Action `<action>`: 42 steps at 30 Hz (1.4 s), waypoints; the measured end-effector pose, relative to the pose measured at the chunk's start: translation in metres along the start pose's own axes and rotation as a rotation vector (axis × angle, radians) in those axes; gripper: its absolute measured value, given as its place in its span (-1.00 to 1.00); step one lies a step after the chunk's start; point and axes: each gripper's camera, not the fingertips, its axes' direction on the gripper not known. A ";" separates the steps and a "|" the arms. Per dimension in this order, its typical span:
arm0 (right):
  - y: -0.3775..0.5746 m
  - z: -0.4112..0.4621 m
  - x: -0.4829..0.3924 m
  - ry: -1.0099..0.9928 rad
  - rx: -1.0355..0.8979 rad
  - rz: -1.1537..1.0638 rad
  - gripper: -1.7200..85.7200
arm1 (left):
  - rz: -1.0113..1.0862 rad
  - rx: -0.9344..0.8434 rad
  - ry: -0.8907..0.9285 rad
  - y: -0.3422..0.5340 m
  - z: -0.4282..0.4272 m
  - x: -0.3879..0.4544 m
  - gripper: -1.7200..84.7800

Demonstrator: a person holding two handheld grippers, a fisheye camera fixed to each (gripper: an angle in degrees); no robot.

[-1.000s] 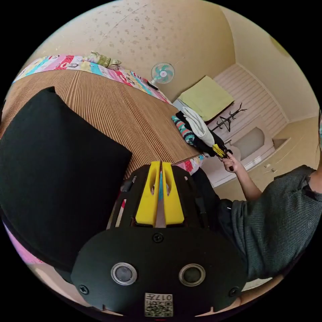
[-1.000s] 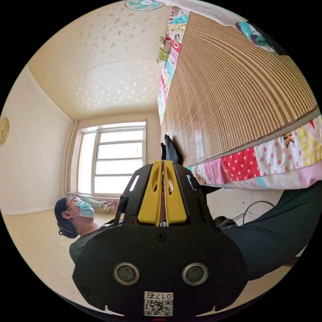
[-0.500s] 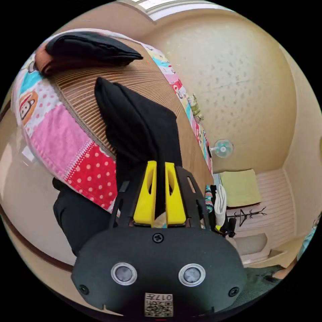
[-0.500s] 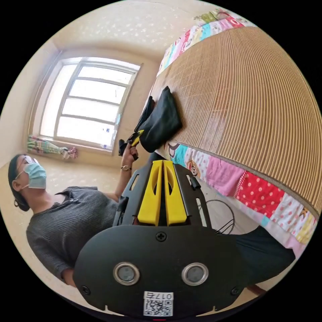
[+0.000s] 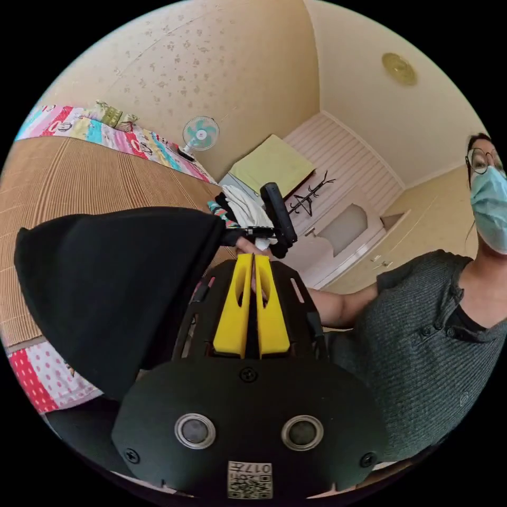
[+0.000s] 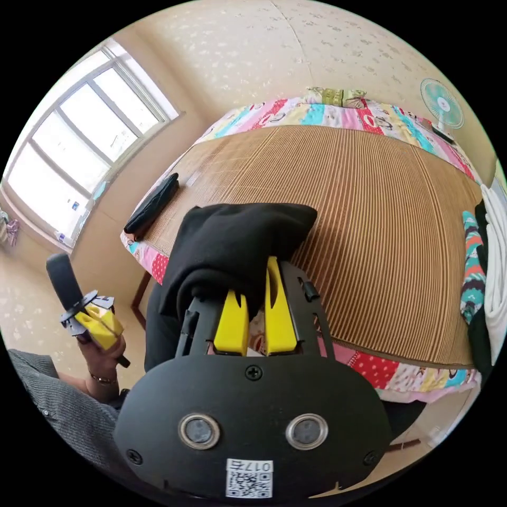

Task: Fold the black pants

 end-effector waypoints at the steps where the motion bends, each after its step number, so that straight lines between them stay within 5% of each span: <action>1: -0.005 -0.007 -0.005 0.009 0.025 -0.020 -0.82 | -0.030 0.070 -0.167 0.016 -0.019 0.003 -0.88; 4: -0.031 -0.054 -0.039 0.027 0.183 -0.102 -0.83 | -0.163 0.214 -0.450 0.049 -0.051 0.001 -0.71; 11: -0.059 -0.149 -0.116 0.099 0.475 -0.401 -0.83 | -0.187 0.214 -0.264 0.049 -0.018 -0.013 -0.62; 17: -0.043 -0.010 -0.131 0.130 -0.118 -0.778 -0.80 | -0.255 0.266 -0.239 0.052 0.017 -0.033 -0.62; 21: 0.039 0.076 -0.078 0.158 -0.335 -0.618 -0.77 | -0.323 0.416 -0.316 0.073 0.007 -0.041 -0.62; 29: 0.105 0.049 0.122 -0.502 -0.223 0.050 -0.85 | -0.131 -0.130 -0.348 0.004 0.144 -0.062 -0.53; 33: 0.102 0.037 0.191 -0.417 -0.227 0.248 -0.73 | -0.056 -0.480 -0.384 -0.017 0.270 -0.091 -0.53; 34: 0.101 0.039 0.197 -0.433 -0.242 0.256 -0.71 | -0.045 -0.569 -0.509 -0.016 0.303 -0.104 -0.56; 36: 0.097 0.038 0.214 -0.577 -0.214 0.275 -0.67 | 0.066 -0.510 -0.671 -0.016 0.315 -0.108 -0.82; 40: 0.097 0.041 0.231 -0.711 -0.195 0.296 -0.68 | -0.259 -0.030 -0.290 -0.026 0.207 -0.159 -0.87; 42: 0.096 0.048 0.238 -0.767 -0.226 0.284 -0.69 | -0.408 0.252 -0.308 -0.008 0.135 -0.177 -0.87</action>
